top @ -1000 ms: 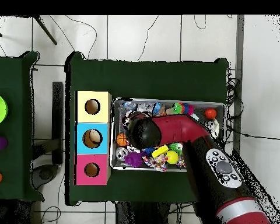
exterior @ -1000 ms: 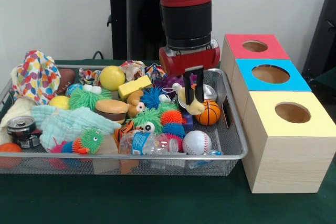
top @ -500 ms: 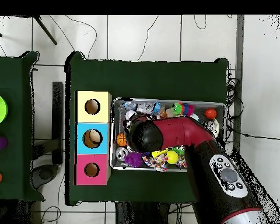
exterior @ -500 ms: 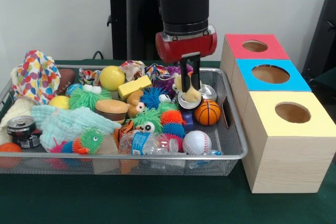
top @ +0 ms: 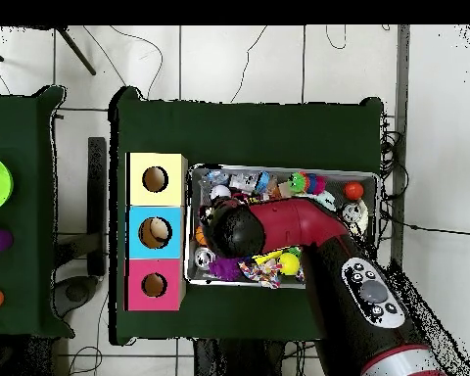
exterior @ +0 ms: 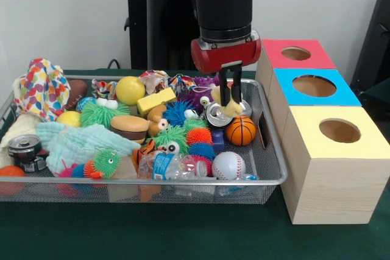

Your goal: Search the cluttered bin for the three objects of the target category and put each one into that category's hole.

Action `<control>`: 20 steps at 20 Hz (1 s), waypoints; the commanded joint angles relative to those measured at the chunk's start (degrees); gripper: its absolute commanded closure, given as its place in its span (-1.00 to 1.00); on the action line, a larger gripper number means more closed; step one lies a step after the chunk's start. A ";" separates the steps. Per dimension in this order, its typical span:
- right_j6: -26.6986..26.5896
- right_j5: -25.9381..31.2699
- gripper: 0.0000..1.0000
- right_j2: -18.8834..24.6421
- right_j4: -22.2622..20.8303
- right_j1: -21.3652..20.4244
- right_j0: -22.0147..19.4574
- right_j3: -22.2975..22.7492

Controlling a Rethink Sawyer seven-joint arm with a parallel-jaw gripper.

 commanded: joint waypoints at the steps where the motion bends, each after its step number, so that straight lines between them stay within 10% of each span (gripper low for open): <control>1: 1.46 6.21 1.00 0.04 0.87 0.63 0.23 5.72; 20: 0.84 12.30 1.00 -0.51 2.31 -3.52 1.62 4.95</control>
